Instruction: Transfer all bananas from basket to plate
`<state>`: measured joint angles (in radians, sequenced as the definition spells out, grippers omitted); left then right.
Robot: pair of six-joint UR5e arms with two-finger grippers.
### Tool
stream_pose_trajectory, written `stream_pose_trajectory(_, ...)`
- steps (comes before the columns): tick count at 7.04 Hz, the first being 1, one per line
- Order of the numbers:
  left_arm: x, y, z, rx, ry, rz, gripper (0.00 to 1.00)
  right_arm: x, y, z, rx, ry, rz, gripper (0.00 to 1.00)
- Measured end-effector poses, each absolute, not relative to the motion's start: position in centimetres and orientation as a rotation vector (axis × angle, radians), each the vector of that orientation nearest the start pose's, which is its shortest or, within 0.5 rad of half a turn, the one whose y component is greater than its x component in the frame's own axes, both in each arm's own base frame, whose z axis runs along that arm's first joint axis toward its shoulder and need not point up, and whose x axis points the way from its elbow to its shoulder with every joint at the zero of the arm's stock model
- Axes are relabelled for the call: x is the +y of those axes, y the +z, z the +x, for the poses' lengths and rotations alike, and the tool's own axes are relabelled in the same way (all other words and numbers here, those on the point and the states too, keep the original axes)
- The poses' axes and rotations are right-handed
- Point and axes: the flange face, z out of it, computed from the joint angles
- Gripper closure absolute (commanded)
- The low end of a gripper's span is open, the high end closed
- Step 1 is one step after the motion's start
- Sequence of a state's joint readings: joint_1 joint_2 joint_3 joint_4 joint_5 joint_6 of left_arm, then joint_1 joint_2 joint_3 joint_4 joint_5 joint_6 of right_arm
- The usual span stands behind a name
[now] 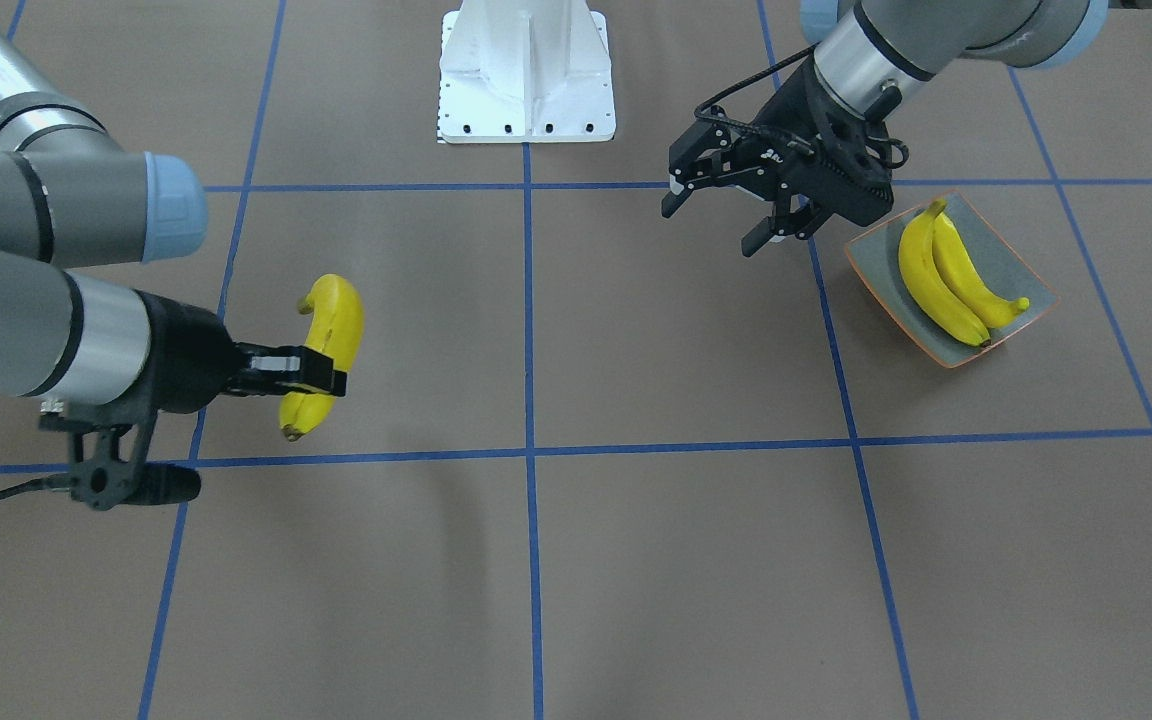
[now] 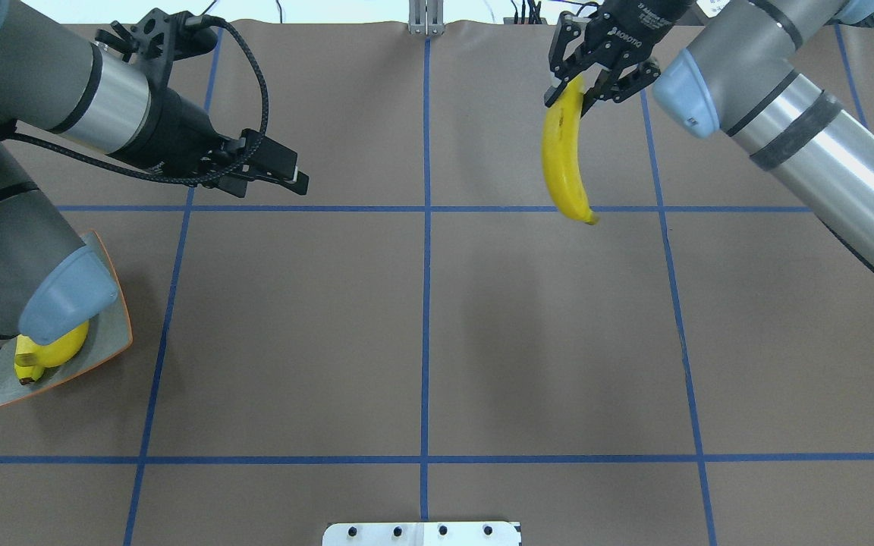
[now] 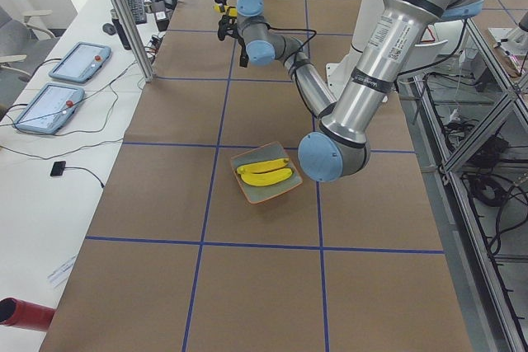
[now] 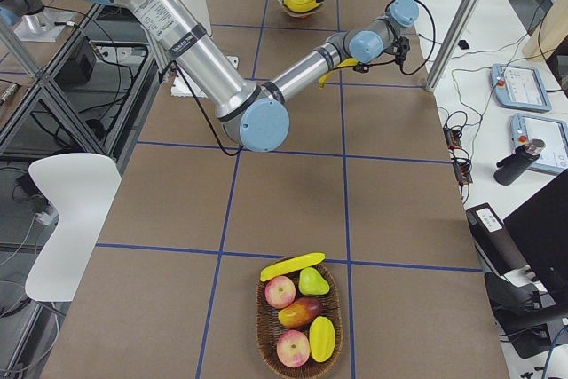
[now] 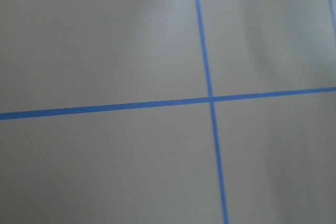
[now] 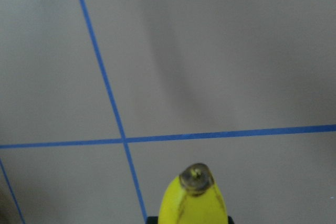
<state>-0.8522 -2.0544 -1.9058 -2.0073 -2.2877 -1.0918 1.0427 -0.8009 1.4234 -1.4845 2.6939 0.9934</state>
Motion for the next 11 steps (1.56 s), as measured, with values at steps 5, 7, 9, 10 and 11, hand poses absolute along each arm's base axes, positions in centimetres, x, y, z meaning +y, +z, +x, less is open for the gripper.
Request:
stream_pose_trajectory(5,-45.1,17.6,36.8,1.527,0.185,0.28,0.0,-60.2,14.2,-39.8,-1.096,0.383,-0.499,1.0)
stream_pose_trajectory(7,-44.2,17.6,38.4,1.531,0.17,0.296,0.0,-59.6,13.4,-42.3,-1.015,0.604,-0.529,1.0)
stream_pose_trajectory(9,-43.8,17.5,39.6,1.531,0.135,0.308,0.0,-59.6,12.3,-43.0,-0.934,0.744,-0.583,1.0)
stream_pose_trajectory(10,-43.9,17.4,40.4,1.525,0.107,0.329,0.0,-59.5,11.8,-43.0,-0.888,0.796,-0.609,1.0)
stream_pose_trajectory(11,-44.2,17.3,40.9,1.519,0.082,0.35,0.0,-59.5,11.8,-43.0,-0.832,0.843,-0.624,1.0)
